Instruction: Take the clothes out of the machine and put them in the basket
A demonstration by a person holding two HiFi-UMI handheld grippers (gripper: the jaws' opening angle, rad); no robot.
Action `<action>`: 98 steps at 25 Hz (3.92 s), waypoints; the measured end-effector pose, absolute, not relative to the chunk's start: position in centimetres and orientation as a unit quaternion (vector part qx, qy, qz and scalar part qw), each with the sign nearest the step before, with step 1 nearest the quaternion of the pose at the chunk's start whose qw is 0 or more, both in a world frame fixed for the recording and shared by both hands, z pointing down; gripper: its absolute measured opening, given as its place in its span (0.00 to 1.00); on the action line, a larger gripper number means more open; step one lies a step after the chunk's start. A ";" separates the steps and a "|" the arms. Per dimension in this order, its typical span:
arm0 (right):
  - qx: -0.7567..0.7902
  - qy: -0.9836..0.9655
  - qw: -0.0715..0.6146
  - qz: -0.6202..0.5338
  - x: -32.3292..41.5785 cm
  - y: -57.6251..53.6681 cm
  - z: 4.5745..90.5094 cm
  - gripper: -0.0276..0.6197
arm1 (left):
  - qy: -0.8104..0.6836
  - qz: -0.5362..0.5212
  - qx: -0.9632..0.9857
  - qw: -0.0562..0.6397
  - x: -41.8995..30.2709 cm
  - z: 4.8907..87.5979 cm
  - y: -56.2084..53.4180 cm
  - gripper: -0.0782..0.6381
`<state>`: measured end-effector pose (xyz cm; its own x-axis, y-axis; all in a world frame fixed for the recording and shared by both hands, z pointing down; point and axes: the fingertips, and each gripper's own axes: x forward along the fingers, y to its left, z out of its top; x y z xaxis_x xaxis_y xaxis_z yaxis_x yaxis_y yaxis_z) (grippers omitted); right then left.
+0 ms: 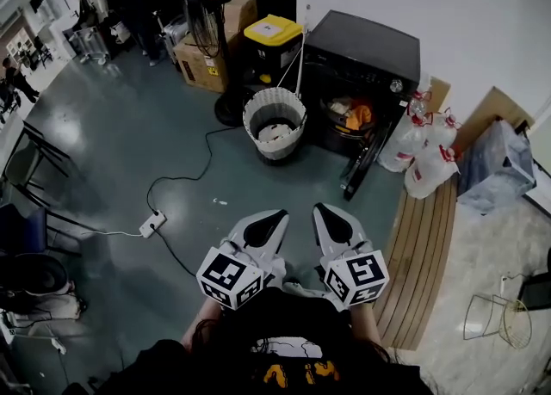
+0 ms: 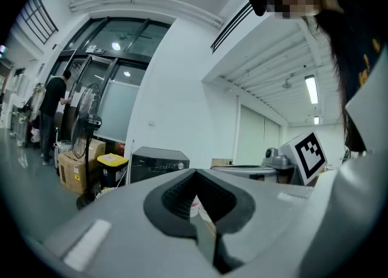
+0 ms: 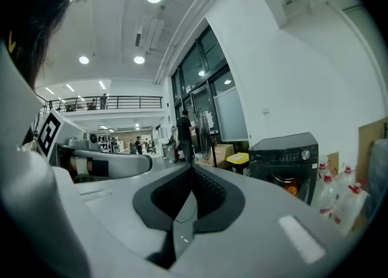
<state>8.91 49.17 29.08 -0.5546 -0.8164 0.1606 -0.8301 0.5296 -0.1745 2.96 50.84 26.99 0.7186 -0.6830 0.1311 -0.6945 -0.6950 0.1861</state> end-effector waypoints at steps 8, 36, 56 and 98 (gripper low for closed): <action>0.469 -0.873 0.032 0.129 8.6 47.0 30.0 0.07 | -0.371 0.038 0.920 0.122 2.8 27.9 48.6 0.11; 0.513 -0.842 0.079 0.148 6.9 24.8 32.4 0.09 | -0.306 0.029 0.941 0.142 2.2 29.6 24.3 0.11; 0.560 -0.811 0.099 0.141 6.5 15.4 33.8 0.10 | -0.255 0.062 0.952 0.157 1.0 32.6 15.4 0.11; 0.580 -0.781 0.129 0.193 25.0 -12.2 53.4 0.16 | -0.306 0.110 0.927 0.187 17.7 44.0 -5.8 0.11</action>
<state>24.98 -12.23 53.42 -0.2938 -0.8555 0.4264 -0.9556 0.2525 -0.1520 17.67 -5.85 44.05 0.7882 -0.5263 0.3192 -0.6089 -0.7423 0.2798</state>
